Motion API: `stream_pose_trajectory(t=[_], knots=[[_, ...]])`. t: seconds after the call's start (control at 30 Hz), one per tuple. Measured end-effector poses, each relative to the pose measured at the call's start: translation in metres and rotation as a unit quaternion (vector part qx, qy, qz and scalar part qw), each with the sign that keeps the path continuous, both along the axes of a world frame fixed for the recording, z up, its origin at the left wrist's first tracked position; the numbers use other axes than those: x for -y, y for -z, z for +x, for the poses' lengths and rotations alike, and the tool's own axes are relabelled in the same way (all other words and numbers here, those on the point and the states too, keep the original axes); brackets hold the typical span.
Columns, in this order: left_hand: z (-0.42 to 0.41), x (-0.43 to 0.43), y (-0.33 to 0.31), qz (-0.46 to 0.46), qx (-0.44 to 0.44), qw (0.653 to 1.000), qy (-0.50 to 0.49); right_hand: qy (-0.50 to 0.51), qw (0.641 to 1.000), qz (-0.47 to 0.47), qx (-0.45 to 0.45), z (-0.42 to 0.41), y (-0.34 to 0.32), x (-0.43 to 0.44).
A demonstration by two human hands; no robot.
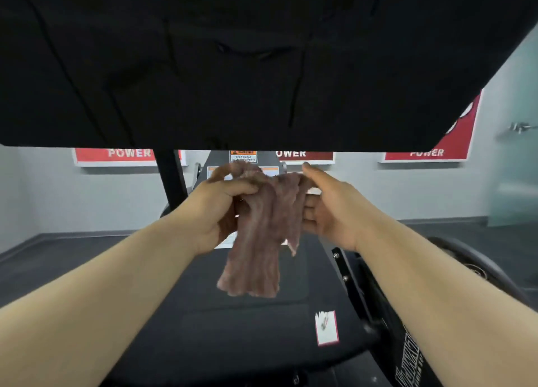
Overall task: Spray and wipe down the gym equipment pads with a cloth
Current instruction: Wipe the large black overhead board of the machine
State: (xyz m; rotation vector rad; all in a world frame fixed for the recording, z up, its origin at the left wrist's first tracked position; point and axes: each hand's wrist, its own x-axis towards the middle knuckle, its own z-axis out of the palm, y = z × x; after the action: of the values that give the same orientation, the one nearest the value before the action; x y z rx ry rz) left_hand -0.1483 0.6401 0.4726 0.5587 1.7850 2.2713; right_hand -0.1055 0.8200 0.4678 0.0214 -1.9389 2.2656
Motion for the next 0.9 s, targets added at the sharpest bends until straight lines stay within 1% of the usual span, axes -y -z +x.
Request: stream_pose_trajectory(t=[0.07,0.13,0.23,0.3,0.4,0.47,0.57,0.63,0.7,0.77,0.9], knots=[[0.016,0.003,-0.006,0.024,-0.016,1.000,-0.010,-0.053,0.998,0.025,0.006,0.016,0.004,0.014],[0.025,0.007,-0.011,0.037,-0.026,0.998,-0.039,-0.073,0.997,0.034,0.001,0.024,0.006,0.025],[0.034,0.015,-0.021,0.016,-0.055,0.996,-0.061,-0.047,0.998,0.019,-0.023,0.033,-0.006,0.034],[0.038,0.022,-0.028,-0.001,-0.063,0.996,-0.062,-0.030,0.998,-0.018,-0.047,0.038,-0.014,0.036],[0.043,0.030,-0.035,-0.012,-0.060,0.998,-0.025,-0.011,0.996,-0.054,-0.075,0.046,-0.023,0.036],[0.046,0.033,-0.038,-0.014,-0.066,0.998,0.009,-0.016,0.996,-0.039,-0.084,0.053,-0.030,0.039],[0.052,0.037,-0.039,-0.034,-0.095,0.995,0.018,-0.037,0.995,-0.012,-0.087,0.060,-0.036,0.040],[0.056,0.038,-0.041,-0.016,-0.113,0.993,0.031,-0.039,0.995,-0.024,-0.086,0.064,-0.035,0.038],[0.060,0.038,-0.045,-0.005,-0.130,0.990,0.061,-0.022,0.995,-0.045,-0.083,0.066,-0.034,0.034],[0.064,0.038,-0.049,-0.003,-0.142,0.987,0.071,0.001,0.995,-0.055,-0.078,0.069,-0.033,0.030],[0.067,0.035,-0.057,0.013,-0.143,0.988,0.053,0.046,0.994,-0.025,-0.101,0.075,-0.036,0.025]])
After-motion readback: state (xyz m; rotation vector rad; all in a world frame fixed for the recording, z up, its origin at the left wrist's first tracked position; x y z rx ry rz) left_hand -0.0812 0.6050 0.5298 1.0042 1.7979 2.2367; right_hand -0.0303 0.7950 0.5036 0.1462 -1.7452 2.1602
